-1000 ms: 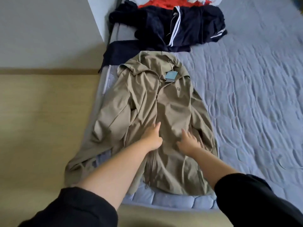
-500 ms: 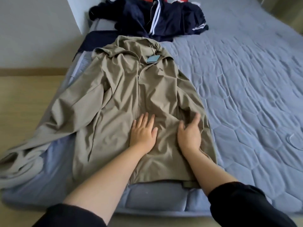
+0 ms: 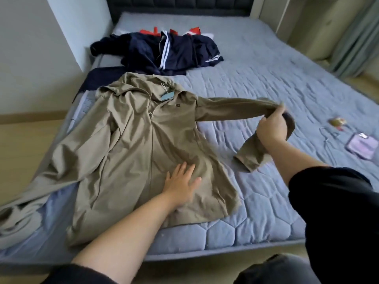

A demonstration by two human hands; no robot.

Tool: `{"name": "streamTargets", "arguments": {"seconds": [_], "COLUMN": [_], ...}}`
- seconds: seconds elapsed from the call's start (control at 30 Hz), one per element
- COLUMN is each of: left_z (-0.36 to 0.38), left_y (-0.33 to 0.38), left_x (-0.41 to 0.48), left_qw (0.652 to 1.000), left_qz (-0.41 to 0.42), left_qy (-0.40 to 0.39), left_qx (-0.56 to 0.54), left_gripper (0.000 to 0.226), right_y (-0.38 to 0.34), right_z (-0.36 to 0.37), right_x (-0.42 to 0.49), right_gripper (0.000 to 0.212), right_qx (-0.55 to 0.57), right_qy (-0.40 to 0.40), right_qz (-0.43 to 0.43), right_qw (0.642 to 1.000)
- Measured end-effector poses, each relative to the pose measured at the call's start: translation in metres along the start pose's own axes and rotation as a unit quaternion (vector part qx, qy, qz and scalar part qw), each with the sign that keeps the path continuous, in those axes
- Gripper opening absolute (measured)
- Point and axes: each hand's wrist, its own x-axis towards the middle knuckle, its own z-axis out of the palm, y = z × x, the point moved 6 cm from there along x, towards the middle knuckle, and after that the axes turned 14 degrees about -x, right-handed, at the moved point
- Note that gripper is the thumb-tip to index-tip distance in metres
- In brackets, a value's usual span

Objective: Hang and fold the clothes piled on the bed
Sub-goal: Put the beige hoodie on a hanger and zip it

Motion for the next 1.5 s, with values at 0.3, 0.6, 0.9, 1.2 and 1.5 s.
{"name": "streamTargets", "arguments": {"seconds": [0.3, 0.6, 0.9, 1.2, 1.5], "left_z": [0.009, 0.014, -0.069, -0.132, -0.142], "left_y": [0.001, 0.017, -0.023, -0.179, -0.192], "left_x": [-0.031, -0.053, -0.089, -0.136, -0.136], "left_qw": [0.976, 0.958, 0.986, 0.958, 0.932], "left_qz": [0.060, 0.103, 0.138, -0.231, -0.277], "left_qy": [-0.171, -0.217, 0.019, 0.167, 0.222], "left_qx": [0.119, 0.157, -0.086, -0.042, -0.070], "left_gripper": [0.111, 0.116, 0.040, 0.070, 0.061], "right_y": [0.021, 0.051, -0.034, -0.101, -0.095], "right_z": [0.112, 0.089, 0.103, 0.156, 0.162], "right_x": [-0.124, -0.132, -0.193, -0.316, -0.323], "right_gripper": [0.047, 0.029, 0.044, 0.100, 0.121], "right_qx": [-0.063, -0.059, -0.242, -0.202, -0.309], "right_qy": [-0.400, -0.331, -0.098, -0.401, -0.476], "right_qz": [-0.015, 0.028, -0.367, -0.490, -0.482], "right_qw": [0.914, 0.941, 0.893, 0.747, 0.667]}}
